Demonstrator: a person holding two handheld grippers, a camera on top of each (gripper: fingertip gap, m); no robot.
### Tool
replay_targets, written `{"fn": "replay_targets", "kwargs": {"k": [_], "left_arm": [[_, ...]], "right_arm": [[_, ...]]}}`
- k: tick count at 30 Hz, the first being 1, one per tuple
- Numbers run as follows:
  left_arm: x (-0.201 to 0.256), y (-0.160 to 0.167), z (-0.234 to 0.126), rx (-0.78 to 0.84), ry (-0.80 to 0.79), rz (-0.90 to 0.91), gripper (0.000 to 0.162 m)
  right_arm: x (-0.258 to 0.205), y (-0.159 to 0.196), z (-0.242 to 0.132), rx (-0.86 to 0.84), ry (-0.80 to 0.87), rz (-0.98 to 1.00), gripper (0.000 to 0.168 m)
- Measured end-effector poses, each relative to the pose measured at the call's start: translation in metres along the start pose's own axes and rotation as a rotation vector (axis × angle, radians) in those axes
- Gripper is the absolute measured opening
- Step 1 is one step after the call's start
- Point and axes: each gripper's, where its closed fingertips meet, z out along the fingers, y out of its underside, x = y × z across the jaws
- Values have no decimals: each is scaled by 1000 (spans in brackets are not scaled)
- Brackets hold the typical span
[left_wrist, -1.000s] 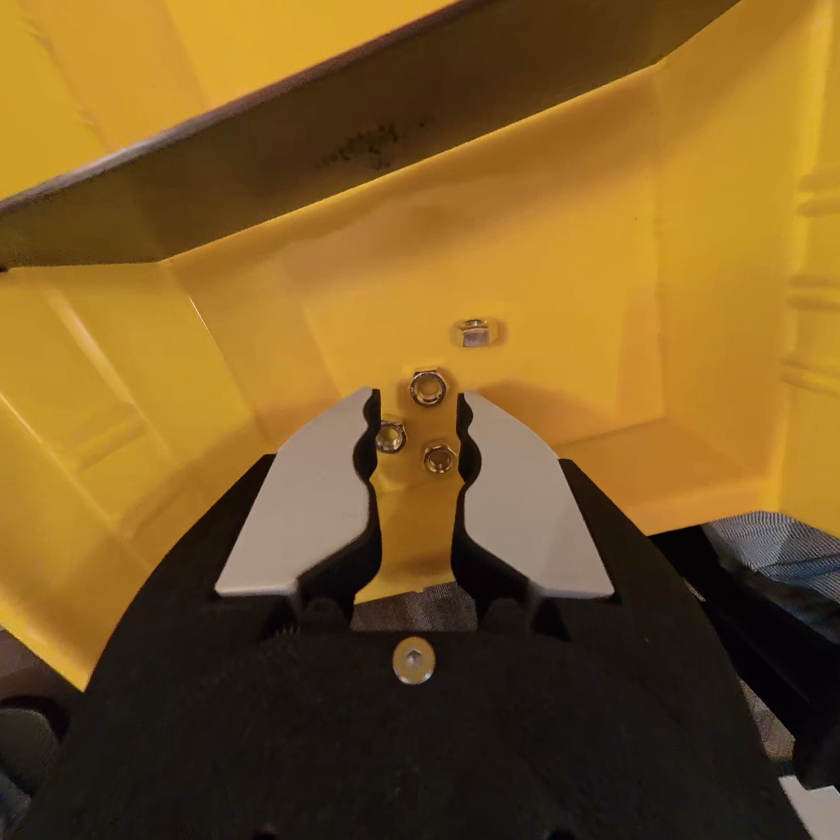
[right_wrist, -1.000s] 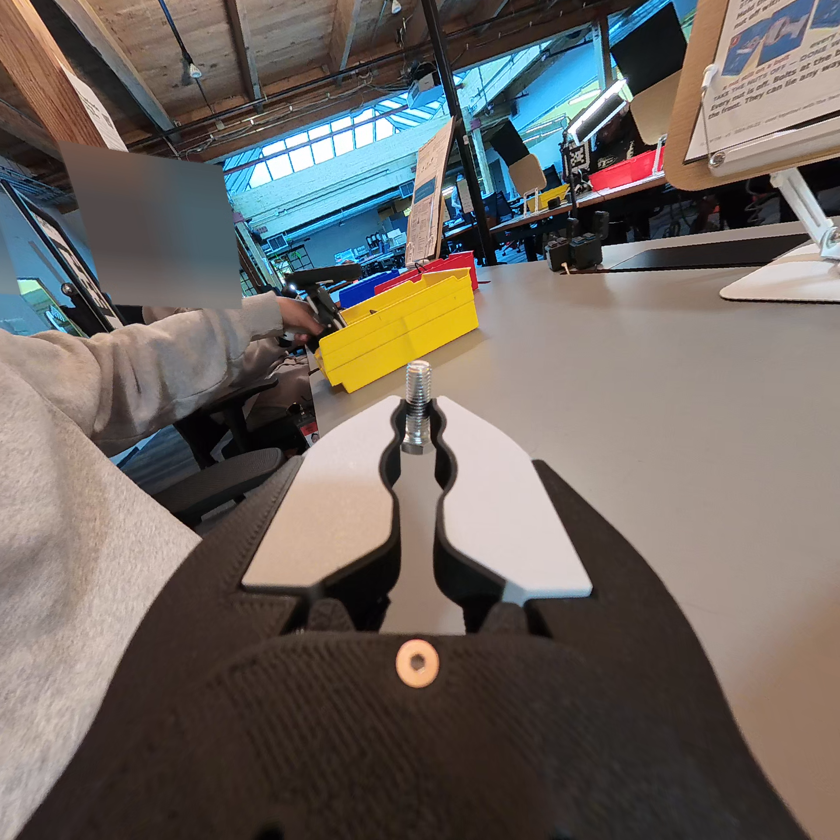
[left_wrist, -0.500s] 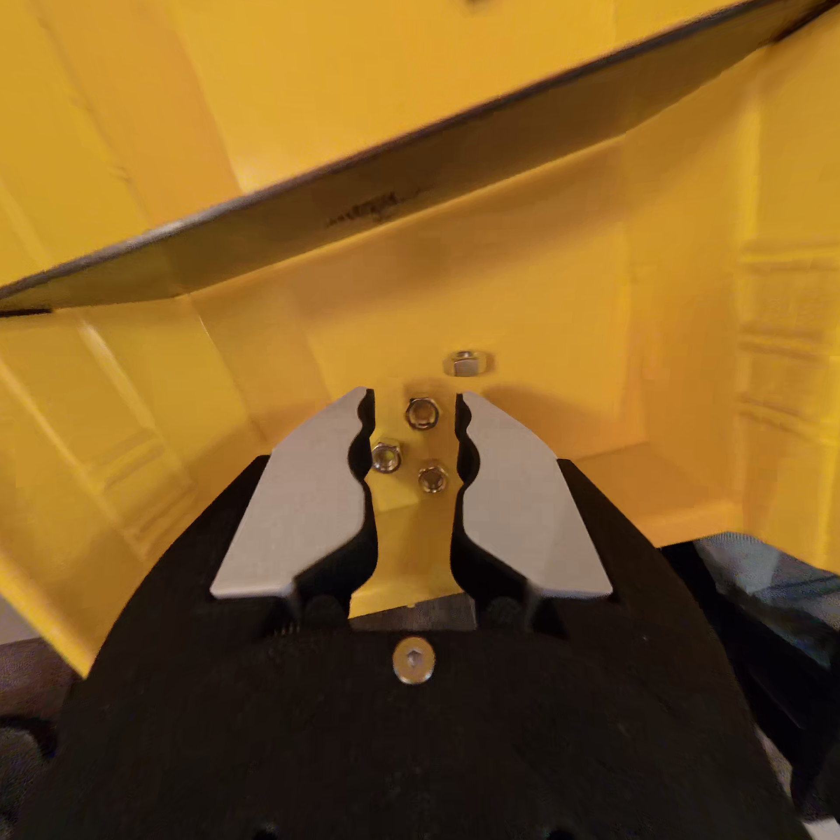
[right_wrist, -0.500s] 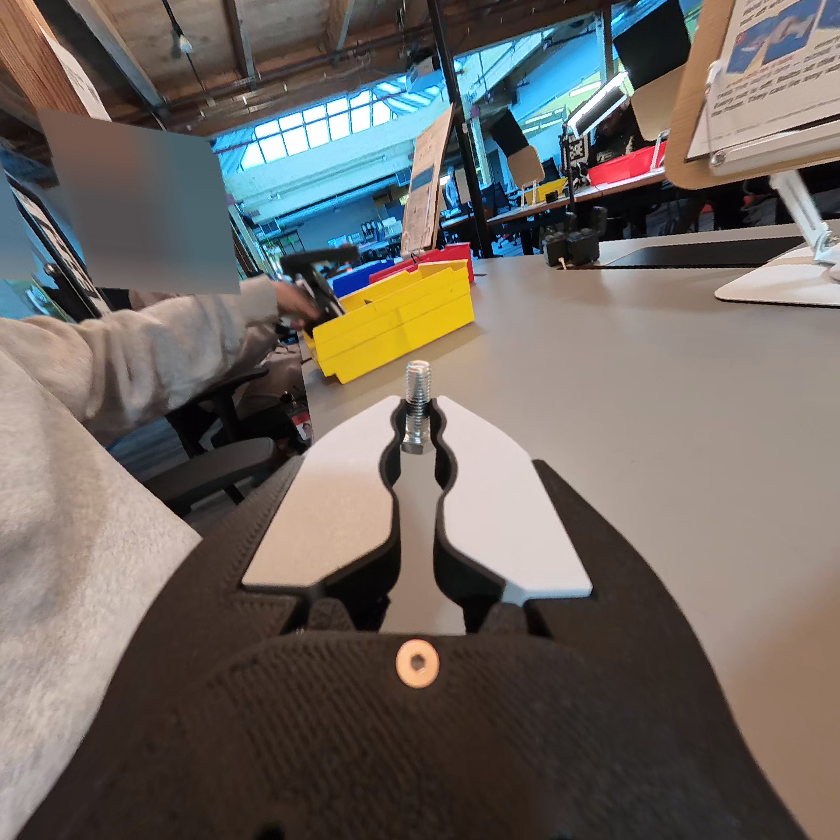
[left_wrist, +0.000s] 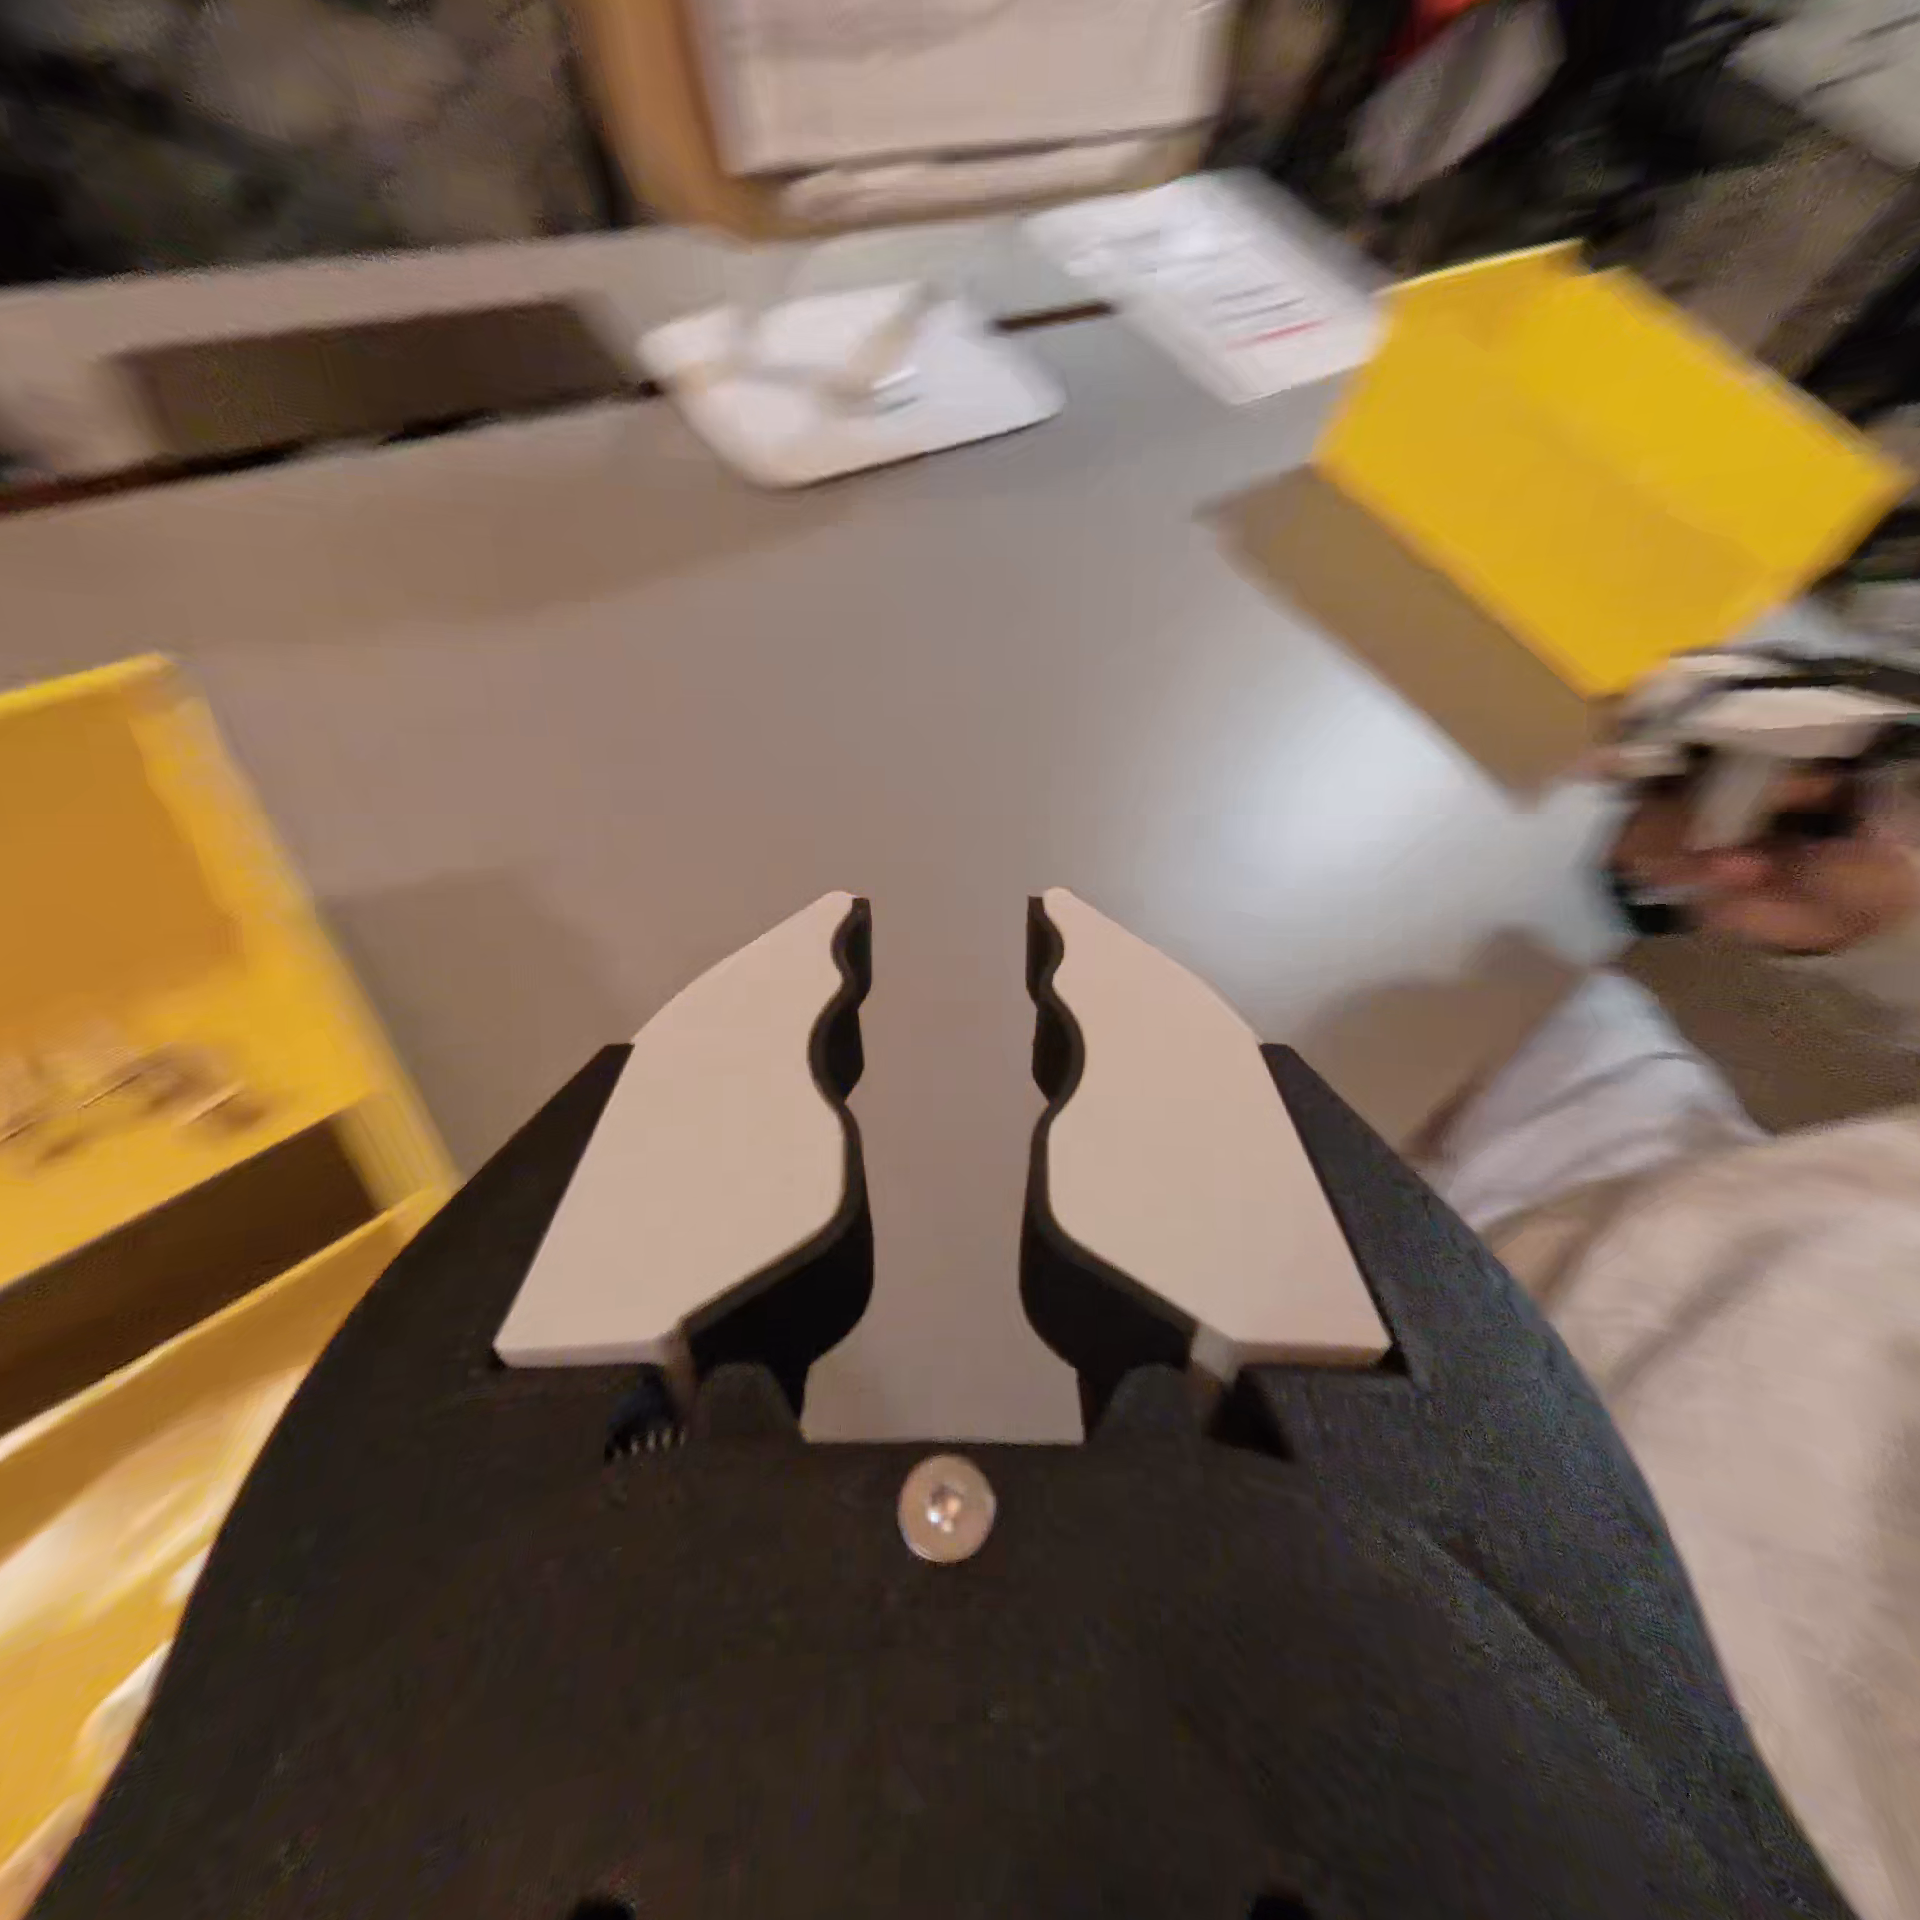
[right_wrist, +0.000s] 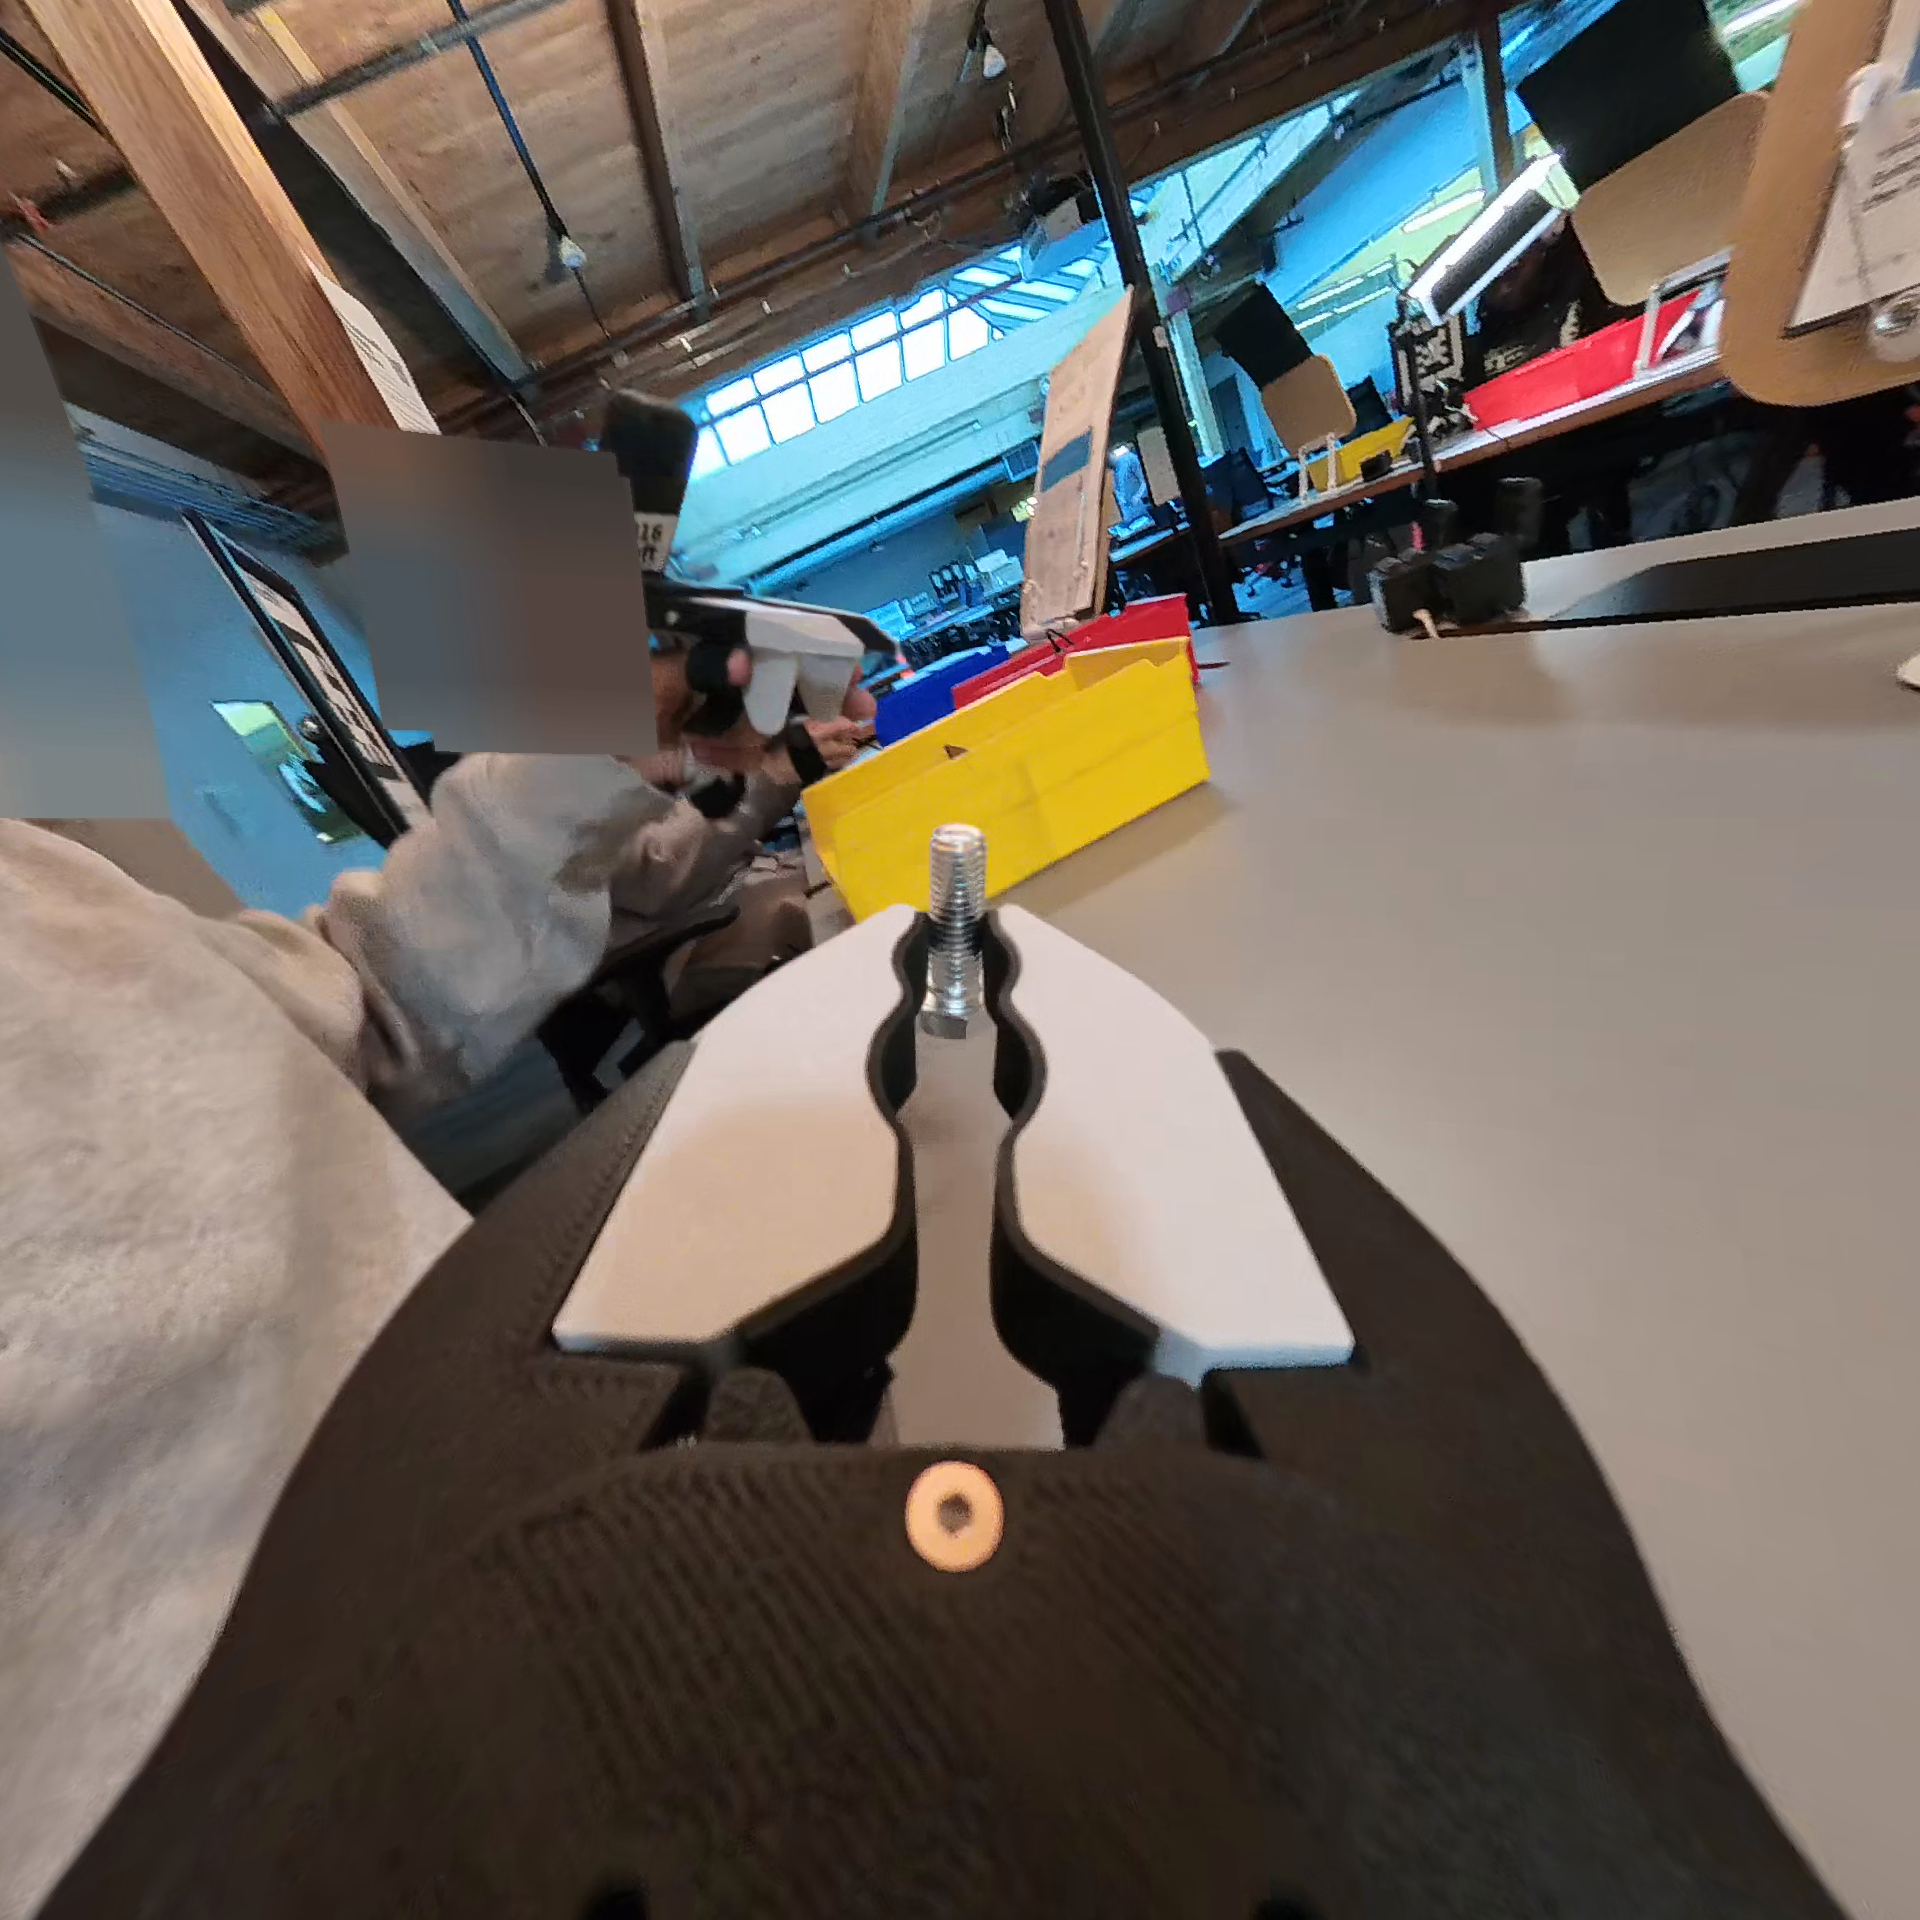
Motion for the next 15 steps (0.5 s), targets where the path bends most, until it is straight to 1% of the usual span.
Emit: {"fn": "replay_targets", "kwargs": {"k": [1,4,5,7,9,11,15], "left_arm": [[38,-4,13,39,94,21,29],[141,7,61,104,360,29,30],[169,15,77,108,439,20,30],[208,33,109,98,531,3,32],[236,44,131,103,618,-14,35],[254,48,142,132,682,-15,37],[264,44,147,223,689,50,33]], "right_arm": [[-3,0,2,13,-18,24,10],[-12,3,5,33,-67,95,10],[-14,5,4,32,-72,104,10],[-15,8,-2,24,-69,97,10],[-17,8,-8,11,-64,65,10],[-17,6,-13,-11,-51,0,10],[-14,11,-19,-88,-4,-143,10]]}}
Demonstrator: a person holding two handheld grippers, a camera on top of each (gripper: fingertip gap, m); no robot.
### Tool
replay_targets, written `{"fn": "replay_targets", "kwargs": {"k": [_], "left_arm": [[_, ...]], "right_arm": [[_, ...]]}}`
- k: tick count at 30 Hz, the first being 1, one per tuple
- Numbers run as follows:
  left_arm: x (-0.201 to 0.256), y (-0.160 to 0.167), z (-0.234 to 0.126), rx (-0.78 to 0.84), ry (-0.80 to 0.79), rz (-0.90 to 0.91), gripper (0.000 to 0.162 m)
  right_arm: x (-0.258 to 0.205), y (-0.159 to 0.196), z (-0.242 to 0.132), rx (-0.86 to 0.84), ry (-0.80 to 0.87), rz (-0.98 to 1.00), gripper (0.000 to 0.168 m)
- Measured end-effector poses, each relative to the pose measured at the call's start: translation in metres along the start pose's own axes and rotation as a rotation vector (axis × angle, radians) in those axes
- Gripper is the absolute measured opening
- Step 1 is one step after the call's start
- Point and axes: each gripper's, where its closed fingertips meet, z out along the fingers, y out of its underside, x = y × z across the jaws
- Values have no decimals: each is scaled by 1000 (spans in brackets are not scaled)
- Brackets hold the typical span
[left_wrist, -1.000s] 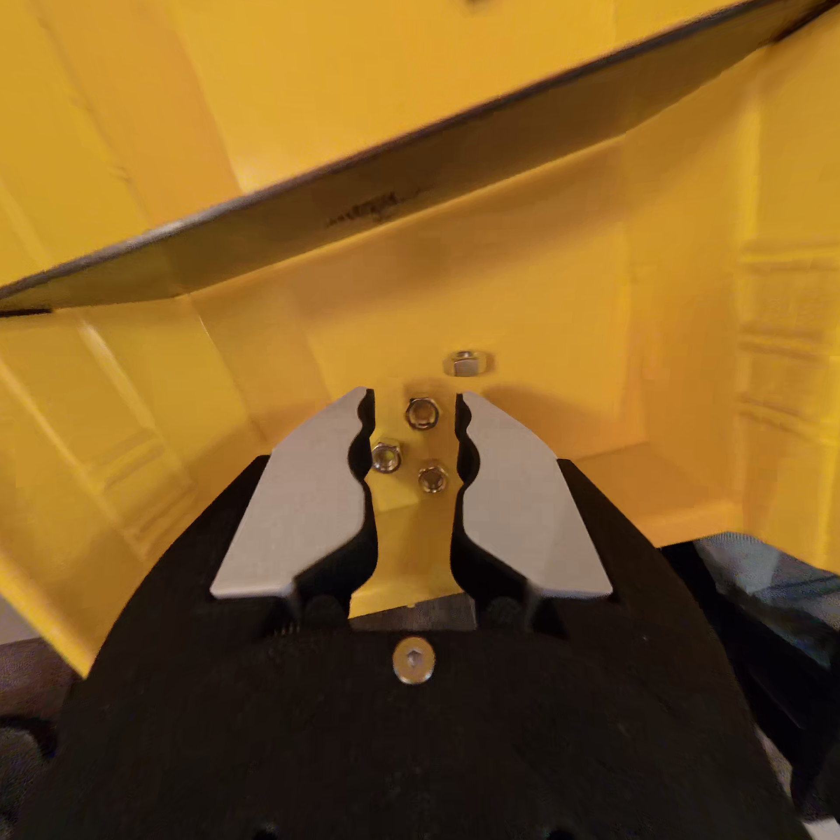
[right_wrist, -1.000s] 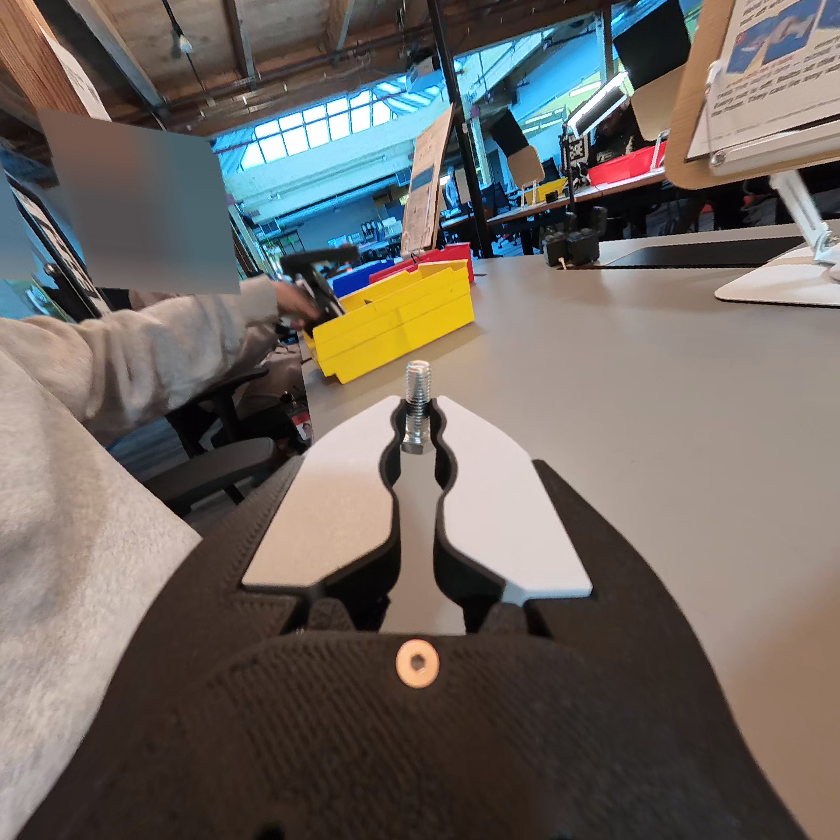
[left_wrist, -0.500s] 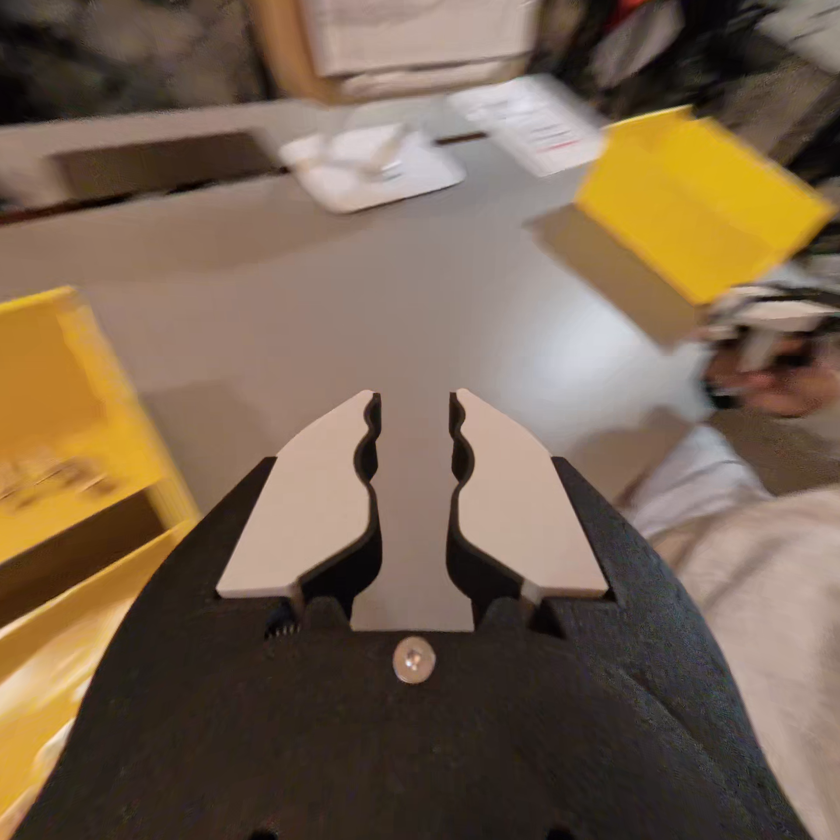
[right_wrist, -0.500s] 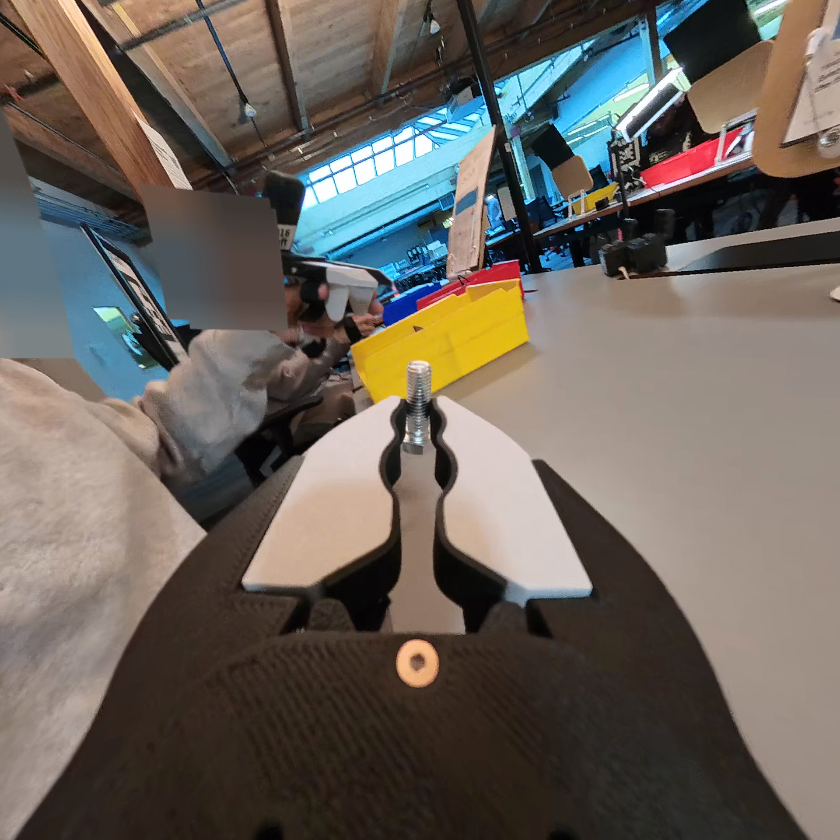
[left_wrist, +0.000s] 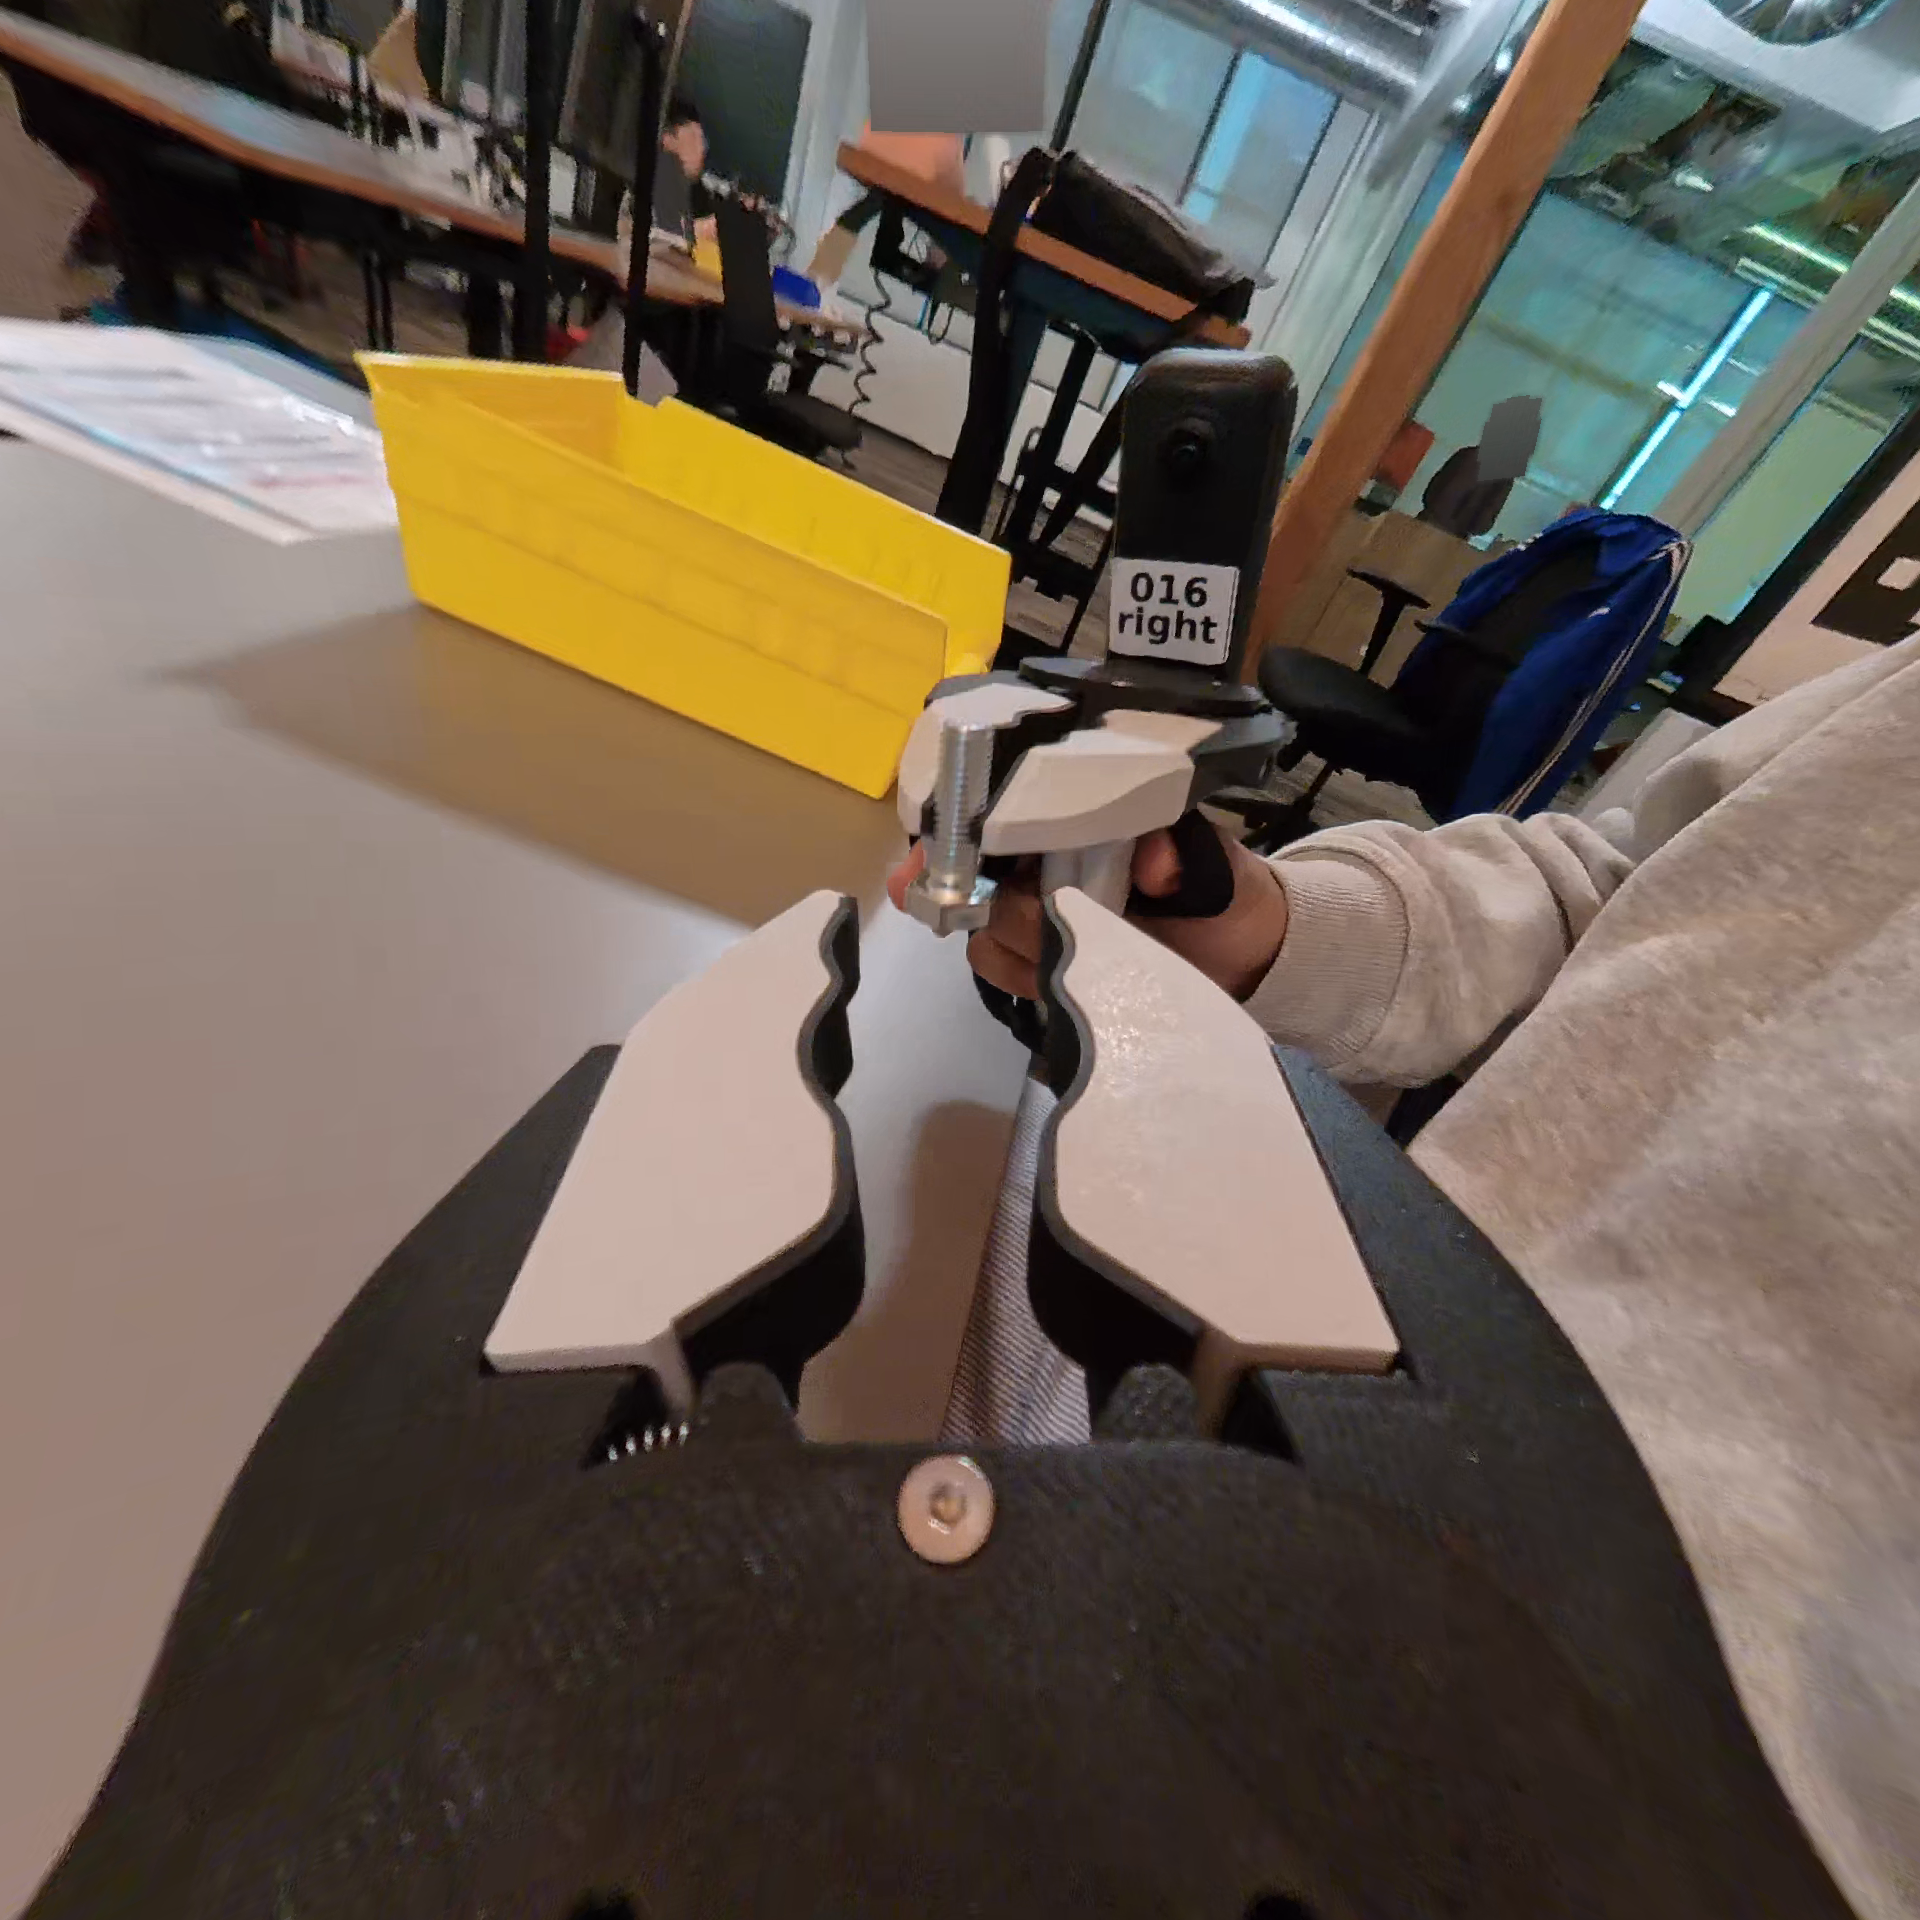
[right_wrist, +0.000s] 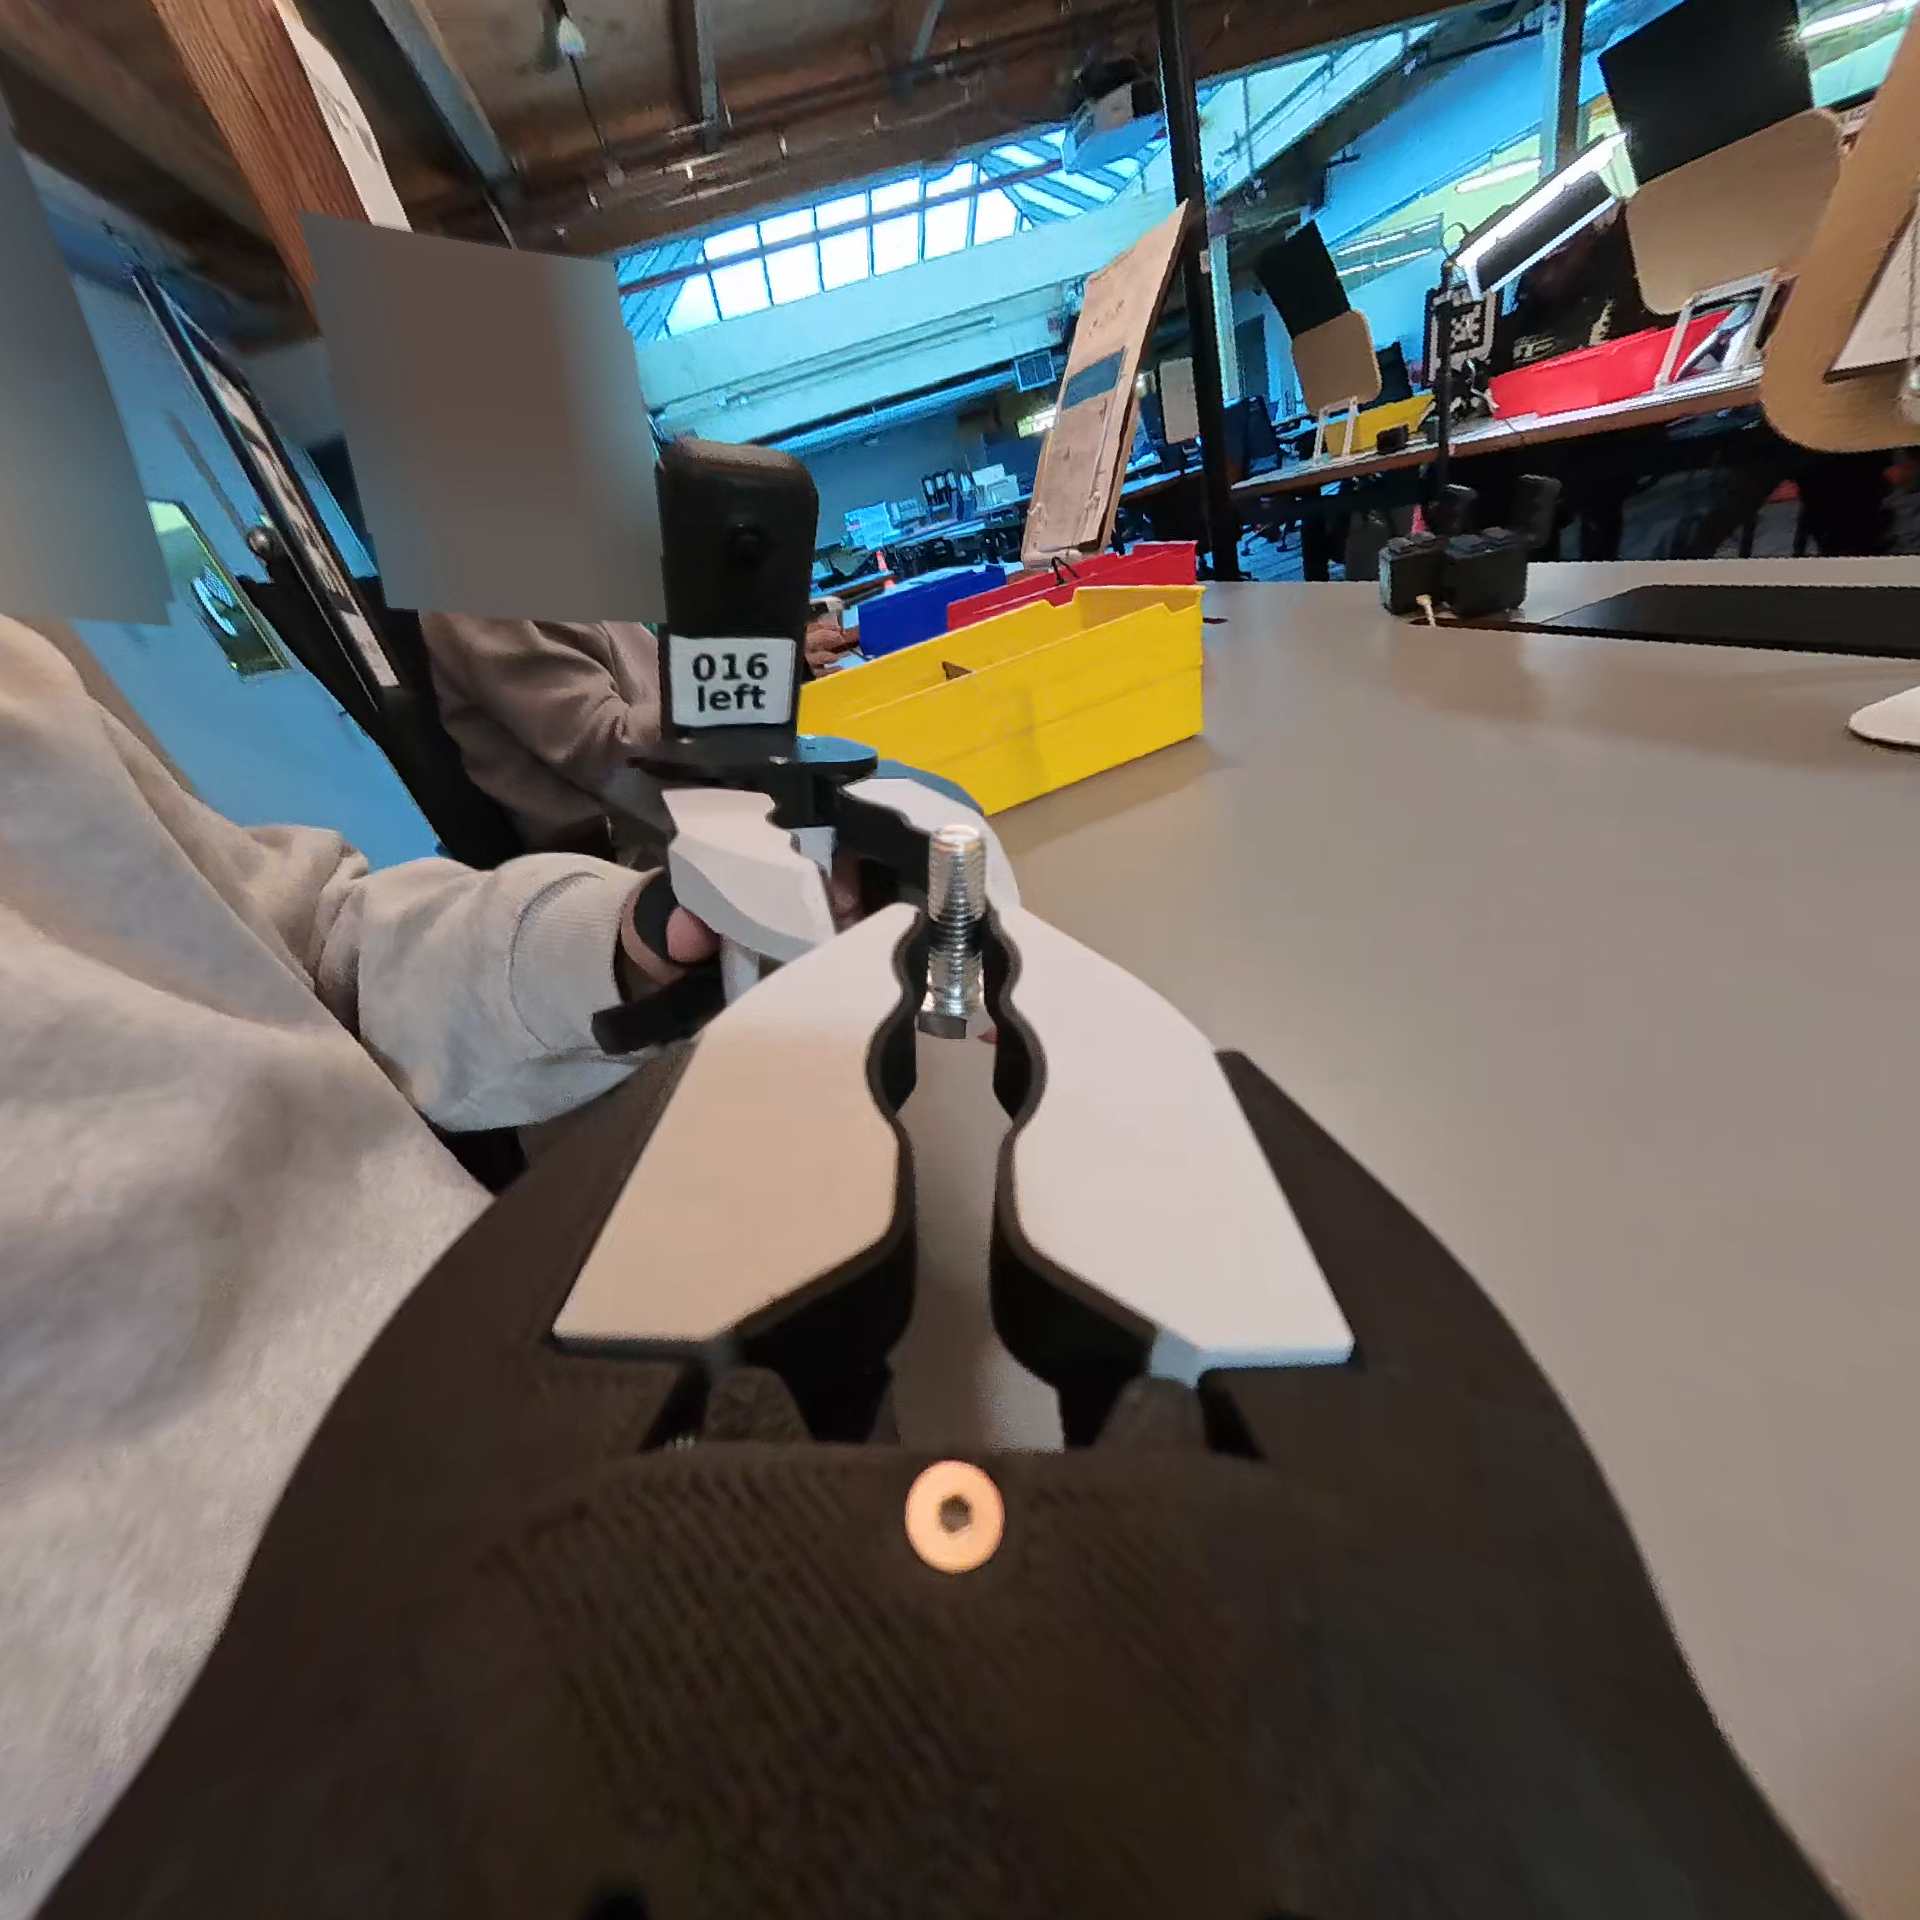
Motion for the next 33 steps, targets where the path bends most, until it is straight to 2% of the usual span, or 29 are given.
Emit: {"fn": "replay_targets", "kwargs": {"k": [8,11,20,25,27,29,31,33], "left_arm": [[12,16,9,-46,71,18,29],[10,16,9,-36,52,19,18],[14,14,10,-23,78,-7,18],[13,5,2,11,47,-15,18],[3,-5,-16,33,-35,4,18],[-18,-25,-54,69,-195,33,18],[-53,-51,-116,64,-442,90,18],[-91,-87,-201,78,-758,146,18]], "right_arm": [[-10,4,2,4,-39,18,10],[-12,5,3,3,-48,25,9],[-15,1,1,43,-90,62,10],[-6,-11,-4,116,-22,42,38],[1,-16,-11,140,9,52,41],[7,-20,-20,149,34,56,41],[11,-20,-30,152,59,60,40],[13,-19,-39,158,74,77,40]]}}
